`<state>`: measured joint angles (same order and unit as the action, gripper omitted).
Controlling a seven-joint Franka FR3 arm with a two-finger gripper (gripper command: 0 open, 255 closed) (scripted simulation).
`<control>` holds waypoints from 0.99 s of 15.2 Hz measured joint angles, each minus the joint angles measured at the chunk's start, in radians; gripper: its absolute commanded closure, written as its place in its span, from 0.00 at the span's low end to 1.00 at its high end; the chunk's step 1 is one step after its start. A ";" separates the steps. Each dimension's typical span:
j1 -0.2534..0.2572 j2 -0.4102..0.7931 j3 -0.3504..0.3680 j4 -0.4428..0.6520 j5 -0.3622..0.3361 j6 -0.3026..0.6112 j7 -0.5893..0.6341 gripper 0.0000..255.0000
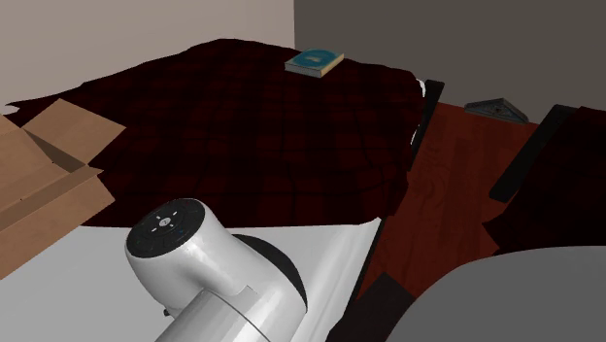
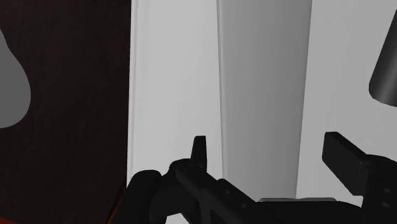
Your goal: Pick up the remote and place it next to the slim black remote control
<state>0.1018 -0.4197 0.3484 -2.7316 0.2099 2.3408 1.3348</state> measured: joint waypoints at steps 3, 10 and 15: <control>0.000 0.000 0.000 0.000 0.000 0.000 0.000 0.00; 0.002 -0.086 -0.024 0.065 -0.006 -0.149 -0.005 0.00; 0.003 -0.094 -0.027 0.067 -0.006 -0.161 -0.005 0.00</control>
